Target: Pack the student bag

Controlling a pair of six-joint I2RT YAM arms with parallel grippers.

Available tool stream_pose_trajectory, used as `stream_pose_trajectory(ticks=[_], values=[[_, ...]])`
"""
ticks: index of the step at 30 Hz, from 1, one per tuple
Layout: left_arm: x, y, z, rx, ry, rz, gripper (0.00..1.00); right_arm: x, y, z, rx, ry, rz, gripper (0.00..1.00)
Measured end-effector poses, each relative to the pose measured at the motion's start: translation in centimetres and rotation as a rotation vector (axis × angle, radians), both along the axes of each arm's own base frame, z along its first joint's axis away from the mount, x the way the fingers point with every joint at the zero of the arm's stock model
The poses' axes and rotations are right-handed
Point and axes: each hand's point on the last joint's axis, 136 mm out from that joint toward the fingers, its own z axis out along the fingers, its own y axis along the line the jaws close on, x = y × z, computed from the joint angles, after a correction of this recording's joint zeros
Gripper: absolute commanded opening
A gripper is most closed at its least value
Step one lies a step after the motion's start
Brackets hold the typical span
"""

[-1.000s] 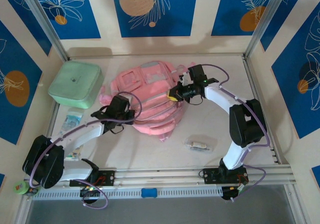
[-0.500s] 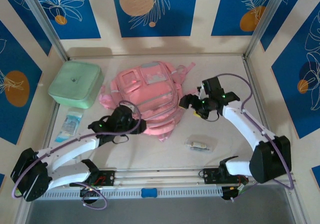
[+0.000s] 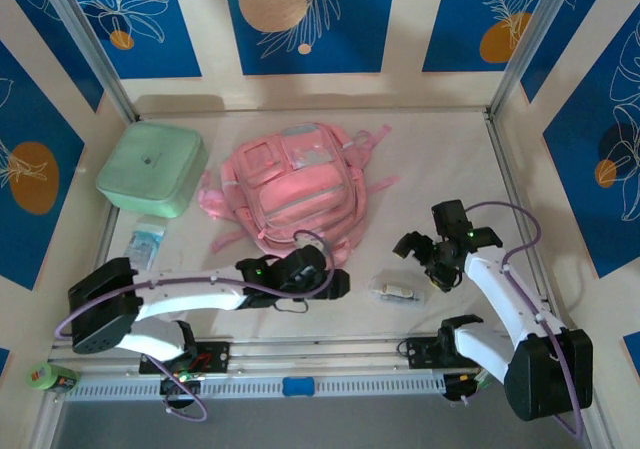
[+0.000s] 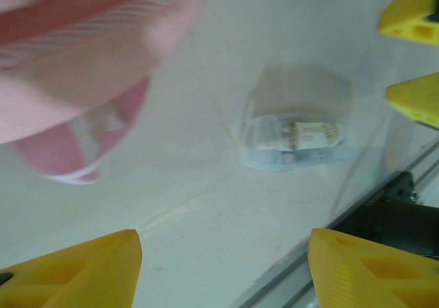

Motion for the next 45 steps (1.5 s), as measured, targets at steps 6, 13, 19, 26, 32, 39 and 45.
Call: stream_pose_trajectory(ticks=[6, 13, 19, 26, 32, 39, 45], values=[[-0.3, -5.2, 0.0, -0.078, 0.041, 0.003, 0.65, -0.7, -0.6, -1.5, 0.031, 0.034, -0.051, 0.99], [-0.7, -7.0, -2.4, -0.109, 0.135, 0.086, 0.62, -1.1, -0.1, -2.5, 0.097, 0.045, -0.068, 0.99], [-2.3, -8.5, -4.2, -0.095, 0.182, 0.095, 0.62, -1.4, 0.4, -2.9, 0.133, 0.052, -0.06, 0.99], [-1.6, -10.1, -3.2, -0.131, 0.182, 0.126, 0.64, -1.7, 1.0, -2.7, 0.168, 0.041, -0.05, 0.99], [-0.4, -9.9, -4.7, -0.097, 0.169, 0.165, 0.64, -2.1, 1.7, -2.5, 0.206, 0.042, -0.033, 0.99], [3.4, -8.6, -4.3, -0.071, 0.072, 0.239, 0.63, -2.7, 3.2, -1.7, 0.255, 0.033, 0.027, 0.99], [4.8, -8.2, -4.3, -0.054, 0.014, 0.235, 0.55, -2.1, 3.8, -1.7, 0.263, 0.023, 0.022, 0.99]])
